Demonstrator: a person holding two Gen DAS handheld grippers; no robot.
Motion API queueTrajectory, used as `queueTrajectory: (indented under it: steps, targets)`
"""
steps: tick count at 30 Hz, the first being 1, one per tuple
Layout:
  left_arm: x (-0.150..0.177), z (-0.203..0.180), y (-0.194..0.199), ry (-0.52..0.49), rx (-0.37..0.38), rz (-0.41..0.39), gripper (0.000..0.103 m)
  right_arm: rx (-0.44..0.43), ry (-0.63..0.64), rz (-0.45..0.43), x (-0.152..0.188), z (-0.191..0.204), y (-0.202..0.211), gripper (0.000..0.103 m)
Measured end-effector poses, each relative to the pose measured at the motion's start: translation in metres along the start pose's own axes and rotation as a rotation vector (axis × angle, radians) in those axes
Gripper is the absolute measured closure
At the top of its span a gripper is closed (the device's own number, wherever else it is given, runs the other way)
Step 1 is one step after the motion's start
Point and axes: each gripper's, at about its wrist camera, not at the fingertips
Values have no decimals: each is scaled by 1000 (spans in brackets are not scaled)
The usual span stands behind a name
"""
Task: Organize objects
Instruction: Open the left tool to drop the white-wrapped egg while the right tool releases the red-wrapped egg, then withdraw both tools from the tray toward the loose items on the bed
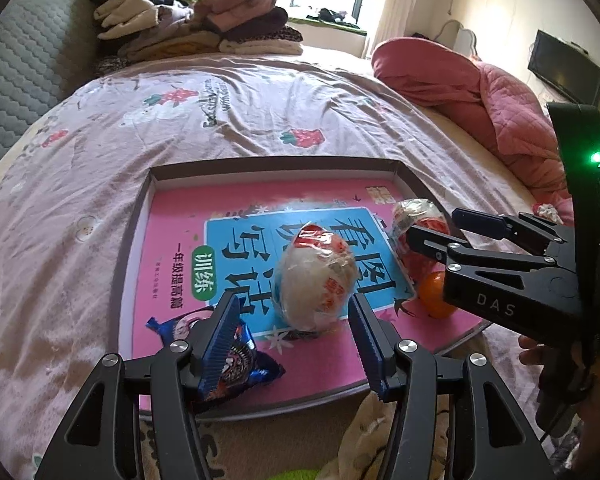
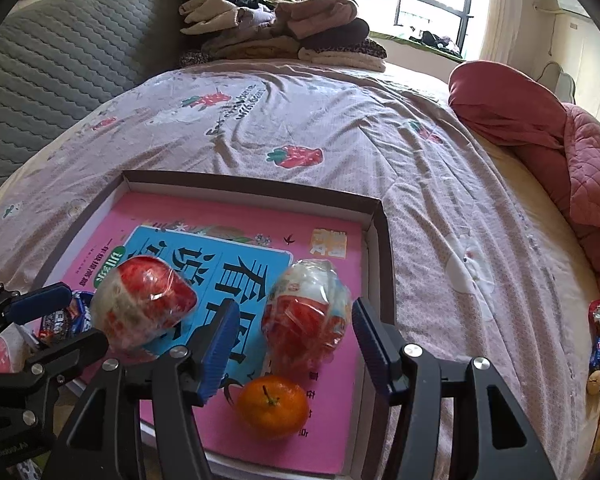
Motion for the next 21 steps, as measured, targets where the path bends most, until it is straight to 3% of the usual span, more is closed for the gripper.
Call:
queueTrajectory:
  steps: [6,9,21]
  targets:
    - [2,1,20,2,-44,-38,45,-3,8,-23,0,4,17,45]
    - [1,1,30,4,-57,-51,40,-5,15,-35,0,8,27,45]
    - [4,-4,68,10,-64,-91,31,-15,10,-85,0,14,66,43]
Point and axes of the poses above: each gripper's, at about its wrist camera, not at the fingertips, and y roughly against the way its jaws point, z to its left, x to its underside, and after that the axes turned 10 degrees about -y, right-handed
